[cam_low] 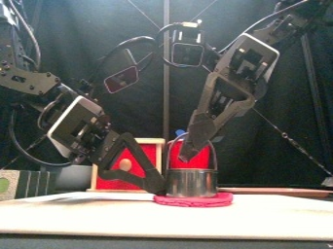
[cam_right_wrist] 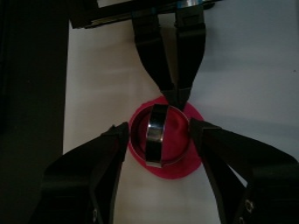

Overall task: Get the cutter from the drawer then cut the dough then place the extra dough in the bowl
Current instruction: Place the extra dough in the bowl

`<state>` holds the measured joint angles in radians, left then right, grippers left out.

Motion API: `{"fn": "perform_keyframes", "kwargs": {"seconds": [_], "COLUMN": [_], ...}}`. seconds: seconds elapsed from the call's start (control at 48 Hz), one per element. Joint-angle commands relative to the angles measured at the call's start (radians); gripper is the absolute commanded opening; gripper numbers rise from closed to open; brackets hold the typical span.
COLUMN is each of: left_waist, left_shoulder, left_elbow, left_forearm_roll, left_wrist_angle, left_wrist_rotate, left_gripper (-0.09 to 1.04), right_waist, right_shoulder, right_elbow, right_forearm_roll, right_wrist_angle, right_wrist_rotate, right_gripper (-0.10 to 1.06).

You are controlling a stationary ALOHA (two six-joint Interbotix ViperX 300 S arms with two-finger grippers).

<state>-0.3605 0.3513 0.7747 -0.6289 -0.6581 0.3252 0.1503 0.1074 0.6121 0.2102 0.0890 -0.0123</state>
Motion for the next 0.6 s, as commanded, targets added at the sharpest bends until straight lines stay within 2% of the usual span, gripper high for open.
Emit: {"fn": "perform_keyframes", "kwargs": {"seconds": [0.021,0.604], "left_waist": [-0.005,-0.005], "left_shoulder": [-0.006,-0.006], "left_elbow": [-0.015,-0.015], "left_forearm_roll": [-0.005,-0.009], "left_wrist_angle": [0.008,0.011], "left_wrist_rotate": [0.000,0.000], "left_gripper": [0.50,0.50], "right_waist": [-0.005,-0.005], "right_shoulder": [-0.035,-0.018], "right_elbow": [-0.026,-0.046], "right_forearm_roll": [0.000,0.021], "right_wrist_angle": [0.002,0.038], "right_wrist_rotate": [0.002,0.003], "right_gripper": [0.90,0.88]}}
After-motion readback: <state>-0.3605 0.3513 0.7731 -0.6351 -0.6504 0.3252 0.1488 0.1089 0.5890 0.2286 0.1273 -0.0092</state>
